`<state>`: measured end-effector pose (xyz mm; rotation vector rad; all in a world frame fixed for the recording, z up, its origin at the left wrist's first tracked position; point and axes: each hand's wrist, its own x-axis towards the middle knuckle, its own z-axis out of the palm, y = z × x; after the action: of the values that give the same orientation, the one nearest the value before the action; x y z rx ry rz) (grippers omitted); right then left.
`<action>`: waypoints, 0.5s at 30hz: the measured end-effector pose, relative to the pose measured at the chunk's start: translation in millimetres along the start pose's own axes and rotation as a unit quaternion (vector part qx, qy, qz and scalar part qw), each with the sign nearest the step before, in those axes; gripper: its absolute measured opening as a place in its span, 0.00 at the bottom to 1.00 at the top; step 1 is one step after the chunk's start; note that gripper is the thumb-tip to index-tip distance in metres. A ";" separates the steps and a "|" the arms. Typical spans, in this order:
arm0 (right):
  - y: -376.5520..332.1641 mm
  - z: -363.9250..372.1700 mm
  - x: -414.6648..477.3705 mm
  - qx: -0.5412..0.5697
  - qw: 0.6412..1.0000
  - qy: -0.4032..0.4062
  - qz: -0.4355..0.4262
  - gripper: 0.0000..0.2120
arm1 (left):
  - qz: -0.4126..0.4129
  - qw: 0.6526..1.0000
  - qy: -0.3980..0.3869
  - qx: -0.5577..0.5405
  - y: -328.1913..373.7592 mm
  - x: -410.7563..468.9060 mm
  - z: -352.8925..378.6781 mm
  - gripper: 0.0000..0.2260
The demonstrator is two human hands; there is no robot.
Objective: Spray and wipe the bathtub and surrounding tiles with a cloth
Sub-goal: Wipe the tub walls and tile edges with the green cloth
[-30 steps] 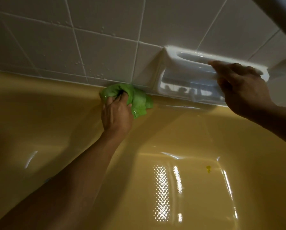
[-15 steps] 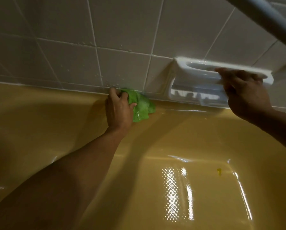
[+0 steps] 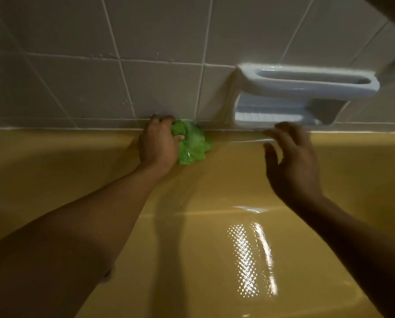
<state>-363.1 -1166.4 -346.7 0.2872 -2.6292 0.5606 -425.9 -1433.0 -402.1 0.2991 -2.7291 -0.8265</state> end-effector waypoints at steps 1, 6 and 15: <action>-12.1 16.2 -9.6 0.019 0.999 -0.030 0.004 0.15 | -0.004 1.000 -0.007 -0.019 0.3 2.8 -3.8 0.20; -73.4 88.9 11.5 0.183 0.958 -0.175 0.135 0.33 | -0.033 0.989 -0.043 -0.138 -13.3 8.9 -26.1 0.14; -112.1 114.6 14.6 0.394 0.873 -0.194 0.210 0.13 | -0.047 0.939 -0.158 -0.301 -64.4 -33.6 -72.5 0.14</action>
<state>-386.5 -1317.7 -396.5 0.0523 -2.6906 1.9068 -363.8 -1513.4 -387.3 0.1722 -2.5681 -1.8097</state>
